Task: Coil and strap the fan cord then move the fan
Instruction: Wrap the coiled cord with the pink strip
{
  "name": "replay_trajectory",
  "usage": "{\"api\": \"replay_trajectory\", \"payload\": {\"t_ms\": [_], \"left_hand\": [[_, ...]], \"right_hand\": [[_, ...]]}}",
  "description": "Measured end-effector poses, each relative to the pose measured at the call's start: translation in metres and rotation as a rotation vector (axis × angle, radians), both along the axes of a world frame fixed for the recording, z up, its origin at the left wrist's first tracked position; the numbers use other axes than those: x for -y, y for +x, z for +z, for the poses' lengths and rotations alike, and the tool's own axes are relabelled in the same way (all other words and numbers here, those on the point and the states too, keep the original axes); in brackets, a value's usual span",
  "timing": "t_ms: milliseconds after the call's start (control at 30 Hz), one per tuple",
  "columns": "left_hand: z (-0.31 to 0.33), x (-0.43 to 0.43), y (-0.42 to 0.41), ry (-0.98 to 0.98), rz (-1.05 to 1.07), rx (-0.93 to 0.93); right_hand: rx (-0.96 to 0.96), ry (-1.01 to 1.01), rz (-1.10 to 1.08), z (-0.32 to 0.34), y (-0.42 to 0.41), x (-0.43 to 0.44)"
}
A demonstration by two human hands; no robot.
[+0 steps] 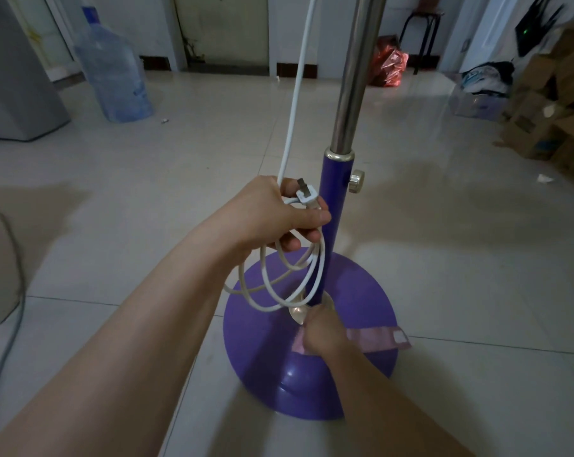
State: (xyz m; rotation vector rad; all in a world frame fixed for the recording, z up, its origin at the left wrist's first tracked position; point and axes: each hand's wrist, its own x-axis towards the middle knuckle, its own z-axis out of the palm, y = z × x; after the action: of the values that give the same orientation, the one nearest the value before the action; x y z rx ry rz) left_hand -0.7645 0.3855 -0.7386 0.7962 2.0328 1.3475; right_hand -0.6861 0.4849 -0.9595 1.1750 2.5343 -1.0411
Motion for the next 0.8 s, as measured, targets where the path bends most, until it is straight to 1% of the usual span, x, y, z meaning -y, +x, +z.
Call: {"api": "replay_trajectory", "payload": {"t_ms": [67,100,200,300,433,500,567,633,733,800], "left_hand": [[0.001,0.002,-0.001,0.01,-0.004,-0.007],[0.002,0.004,-0.001,0.017,-0.003,-0.011],[0.007,0.014,-0.003,0.066,0.017,-0.024],[0.017,0.026,-0.004,0.154,0.032,-0.057],[0.038,0.041,-0.002,0.275,0.041,-0.113],[0.048,0.046,0.0,0.328,0.04,-0.069],[0.059,0.049,0.001,0.373,0.04,-0.008],[0.072,0.05,0.002,0.404,0.05,0.055],[0.088,0.05,0.0,0.459,0.078,0.169],[0.094,0.052,-0.002,0.487,0.073,0.194]], "right_hand": [[-0.104,-0.052,-0.114,0.02,-0.006,-0.004],[-0.144,-0.099,-0.118,0.031,-0.008,-0.008],[-0.366,-0.456,-0.078,0.074,-0.011,-0.015],[-0.522,-0.483,0.03,0.119,-0.014,-0.024],[-0.801,-0.644,0.116,0.174,-0.014,-0.022],[-0.928,-0.77,0.112,0.198,-0.014,-0.018],[-0.988,-0.872,0.105,0.223,-0.012,-0.012],[-0.981,-0.844,0.101,0.25,-0.004,-0.006],[-0.879,-0.583,0.239,0.28,0.01,0.001],[-0.888,-0.484,0.297,0.291,0.016,0.004]]}}
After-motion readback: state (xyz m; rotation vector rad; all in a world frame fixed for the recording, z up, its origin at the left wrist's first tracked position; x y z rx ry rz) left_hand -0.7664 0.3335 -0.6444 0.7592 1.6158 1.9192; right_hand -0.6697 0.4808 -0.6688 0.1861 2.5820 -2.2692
